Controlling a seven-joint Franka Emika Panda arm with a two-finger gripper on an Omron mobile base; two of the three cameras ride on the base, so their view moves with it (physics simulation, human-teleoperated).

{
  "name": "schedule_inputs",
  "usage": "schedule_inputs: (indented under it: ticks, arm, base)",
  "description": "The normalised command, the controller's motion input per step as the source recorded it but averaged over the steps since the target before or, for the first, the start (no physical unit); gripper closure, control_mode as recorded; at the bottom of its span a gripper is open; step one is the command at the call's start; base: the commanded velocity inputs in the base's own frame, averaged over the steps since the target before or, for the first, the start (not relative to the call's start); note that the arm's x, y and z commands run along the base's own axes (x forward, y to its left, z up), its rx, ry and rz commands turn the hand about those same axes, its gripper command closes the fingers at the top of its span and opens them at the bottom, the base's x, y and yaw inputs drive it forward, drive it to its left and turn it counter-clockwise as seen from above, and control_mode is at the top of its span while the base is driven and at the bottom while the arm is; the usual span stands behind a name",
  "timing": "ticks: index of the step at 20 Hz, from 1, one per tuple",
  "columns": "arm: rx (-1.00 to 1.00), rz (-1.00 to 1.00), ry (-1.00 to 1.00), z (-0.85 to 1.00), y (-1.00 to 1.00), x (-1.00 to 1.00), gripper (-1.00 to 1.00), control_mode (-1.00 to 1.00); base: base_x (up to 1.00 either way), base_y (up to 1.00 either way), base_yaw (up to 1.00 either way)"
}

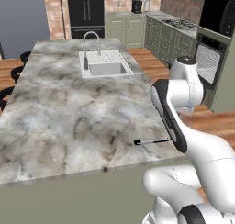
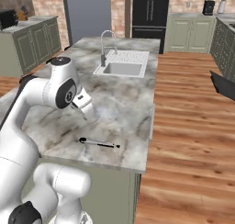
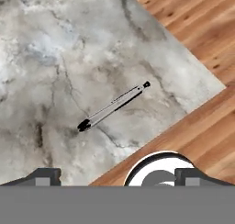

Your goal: Pick up the tongs from the counter and place them near the plate next to the oven.

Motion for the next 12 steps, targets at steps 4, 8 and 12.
schedule_inputs:
  ticks: [4, 8, 12]
  arm:
    - [0.09, -0.5, 0.23, -0.32, -0.15, 0.11, -1.0, -1.0]
    - [0.41, -0.16, 0.06, -0.26, -0.38, 0.04, -1.0, -1.0]
    - [0.53, 0.0, 0.0, -0.28, -0.38, 0.05, -1.0, -1.0]
  base:
    - [0.0, 0.0, 0.0]
    - [0.0, 0.0, 0.0]
    - [0.0, 0.0, 0.0]
